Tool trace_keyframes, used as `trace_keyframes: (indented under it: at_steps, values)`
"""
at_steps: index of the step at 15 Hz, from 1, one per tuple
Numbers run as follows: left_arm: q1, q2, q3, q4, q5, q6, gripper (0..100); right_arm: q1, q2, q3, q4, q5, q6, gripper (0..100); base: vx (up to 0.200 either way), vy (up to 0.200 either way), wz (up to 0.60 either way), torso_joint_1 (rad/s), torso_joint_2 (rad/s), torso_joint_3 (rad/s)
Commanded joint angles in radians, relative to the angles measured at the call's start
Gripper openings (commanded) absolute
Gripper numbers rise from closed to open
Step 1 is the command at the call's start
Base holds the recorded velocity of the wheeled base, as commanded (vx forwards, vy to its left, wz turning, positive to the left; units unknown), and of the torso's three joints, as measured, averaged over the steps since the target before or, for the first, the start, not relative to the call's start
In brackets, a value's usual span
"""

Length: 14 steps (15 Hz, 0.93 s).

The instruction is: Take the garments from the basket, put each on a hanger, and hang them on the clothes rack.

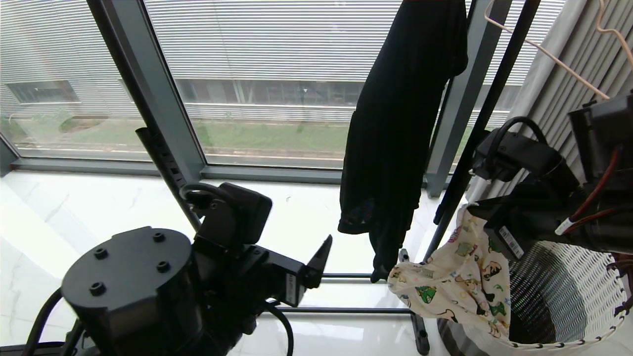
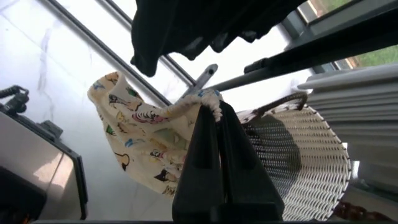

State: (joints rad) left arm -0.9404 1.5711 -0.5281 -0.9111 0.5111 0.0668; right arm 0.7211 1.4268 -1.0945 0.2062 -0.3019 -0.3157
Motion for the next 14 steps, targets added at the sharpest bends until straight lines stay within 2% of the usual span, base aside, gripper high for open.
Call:
trace_keyframes:
  at_steps: [1, 2, 4, 8, 14]
  values:
    - [-0.139, 0.015, -0.161, 0.138, -0.002, -0.079, 100, 0.009, -0.051, -0.016, 0.007, 0.0, 0.0, 0, 0.0, 0.0, 0.0, 0.0, 0.0, 0.0]
    - [-0.179, 0.029, -0.196, 0.178, -0.002, -0.108, 100, 0.02, -0.066, -0.019, 0.019, 0.0, 0.0, 0, 0.0, 0.0, 0.0, 0.0, 0.0, 0.0]
    - [-0.264, 0.096, -0.214, 0.196, -0.002, -0.119, 100, 0.064, -0.101, -0.039, 0.052, 0.0, 0.0, 0, 0.0, 0.0, 0.0, 0.0, 0.0, 0.0]
    - [-0.247, 0.294, -0.234, 0.098, -0.013, -0.206, 100, 0.158, -0.186, -0.09, 0.18, 0.0, 0.0, 0, 0.0, 0.0, 0.0, 0.0, 0.0, 0.0]
    - [-0.202, 0.408, -0.248, 0.087, -0.095, -0.213, 100, 0.259, -0.276, -0.087, 0.246, 0.0, 0.0, 0, 0.0, 0.0, 0.0, 0.0, 0.0, 0.0]
